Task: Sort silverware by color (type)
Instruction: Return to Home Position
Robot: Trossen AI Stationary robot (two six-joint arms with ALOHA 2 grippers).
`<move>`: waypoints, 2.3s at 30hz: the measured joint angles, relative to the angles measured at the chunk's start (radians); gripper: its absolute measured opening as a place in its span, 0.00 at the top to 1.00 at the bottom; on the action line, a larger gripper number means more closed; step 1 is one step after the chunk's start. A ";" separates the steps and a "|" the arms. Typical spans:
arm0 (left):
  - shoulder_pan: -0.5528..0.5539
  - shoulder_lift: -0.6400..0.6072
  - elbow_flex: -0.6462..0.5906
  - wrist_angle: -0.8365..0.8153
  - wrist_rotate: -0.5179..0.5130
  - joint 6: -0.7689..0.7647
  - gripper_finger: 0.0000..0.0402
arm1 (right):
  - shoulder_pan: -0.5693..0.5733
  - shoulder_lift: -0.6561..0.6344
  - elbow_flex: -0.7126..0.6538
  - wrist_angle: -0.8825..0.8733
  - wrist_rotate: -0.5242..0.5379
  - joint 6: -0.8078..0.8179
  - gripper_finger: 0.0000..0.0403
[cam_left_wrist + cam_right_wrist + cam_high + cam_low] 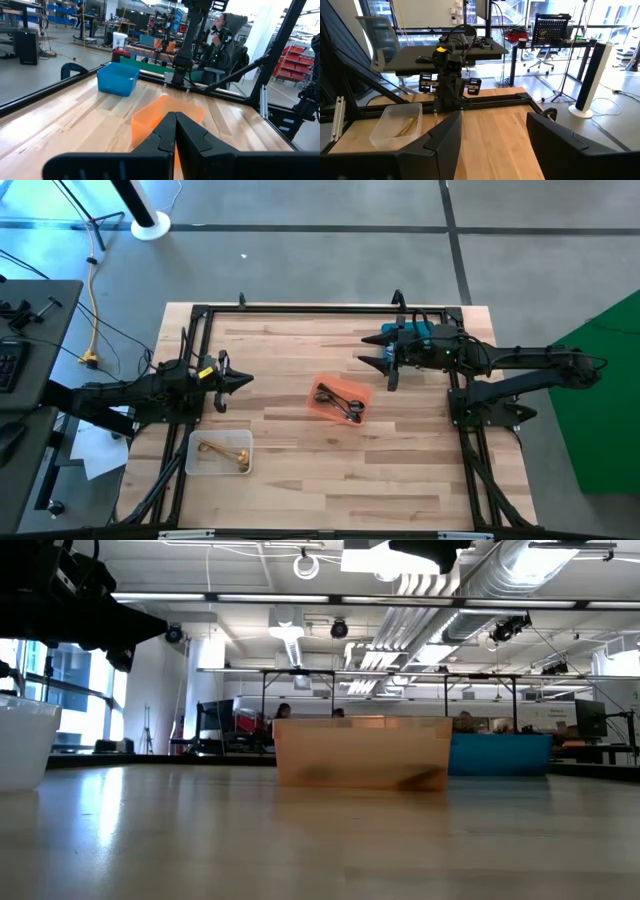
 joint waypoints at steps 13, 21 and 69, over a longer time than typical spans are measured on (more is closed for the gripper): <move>0.000 0.000 0.000 0.000 0.000 0.000 1.00 | 0.000 0.000 0.000 0.000 -0.008 0.016 0.48; 0.000 0.000 0.000 0.000 0.000 0.000 1.00 | 0.000 0.000 0.000 0.000 -0.009 0.016 0.48; 0.000 0.000 0.000 0.000 0.000 0.000 1.00 | -0.002 -0.238 -0.066 -0.192 -0.137 -0.012 1.00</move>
